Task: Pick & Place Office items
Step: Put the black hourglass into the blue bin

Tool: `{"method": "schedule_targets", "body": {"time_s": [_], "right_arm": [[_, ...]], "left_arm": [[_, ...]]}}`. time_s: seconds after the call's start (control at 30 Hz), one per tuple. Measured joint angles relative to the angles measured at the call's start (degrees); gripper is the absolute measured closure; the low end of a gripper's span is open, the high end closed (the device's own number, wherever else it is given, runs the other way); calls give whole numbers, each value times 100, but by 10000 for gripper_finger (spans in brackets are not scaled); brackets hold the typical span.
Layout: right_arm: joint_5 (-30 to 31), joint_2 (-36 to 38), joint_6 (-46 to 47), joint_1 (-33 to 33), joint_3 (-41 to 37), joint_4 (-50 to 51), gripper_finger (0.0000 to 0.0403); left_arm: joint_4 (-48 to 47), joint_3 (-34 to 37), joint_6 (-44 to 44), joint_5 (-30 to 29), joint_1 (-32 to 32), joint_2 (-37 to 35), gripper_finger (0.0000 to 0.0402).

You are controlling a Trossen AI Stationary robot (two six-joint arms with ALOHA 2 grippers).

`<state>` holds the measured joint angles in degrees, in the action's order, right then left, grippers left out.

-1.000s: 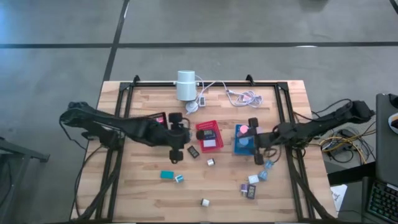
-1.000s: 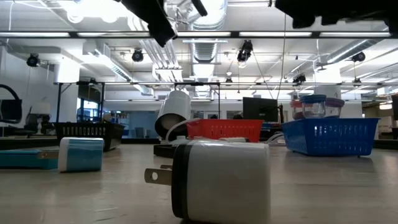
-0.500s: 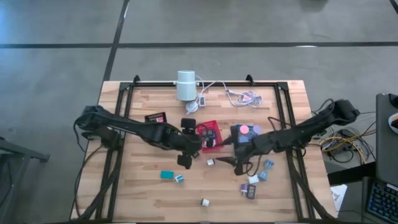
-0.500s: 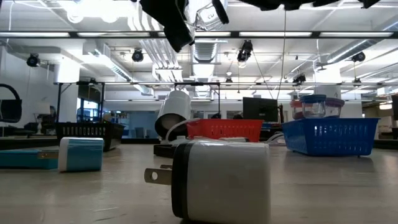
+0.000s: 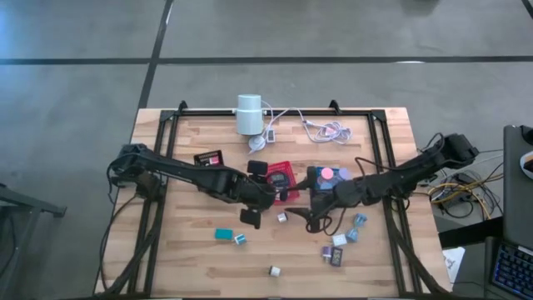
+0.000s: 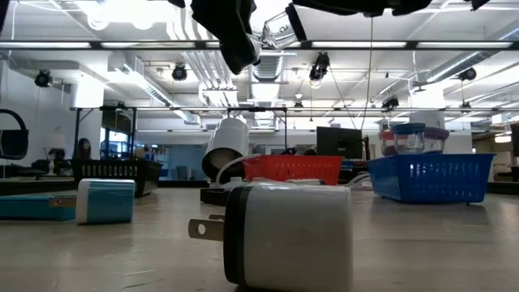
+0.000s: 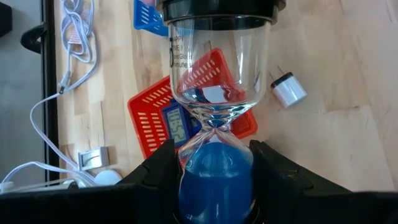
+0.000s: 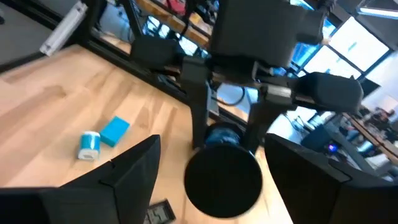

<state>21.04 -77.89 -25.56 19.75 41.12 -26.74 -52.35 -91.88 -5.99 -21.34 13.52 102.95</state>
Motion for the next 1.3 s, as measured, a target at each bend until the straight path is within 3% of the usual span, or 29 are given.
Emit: {"method": "schedule_targets", "body": {"time_s": [0.53,1.1,1.3], "right_arm": [[159,-2,5,-26,-11,235,66],[155,-89,151,-142,-15,224,73],[153,-519,160,-346,-20,-447,74]], "left_arm": [[-49,-153,-93,102,-66,53,253],[92,-153,-110,101,-66,53,253],[92,-148,-127,99,-70,53,253]]}}
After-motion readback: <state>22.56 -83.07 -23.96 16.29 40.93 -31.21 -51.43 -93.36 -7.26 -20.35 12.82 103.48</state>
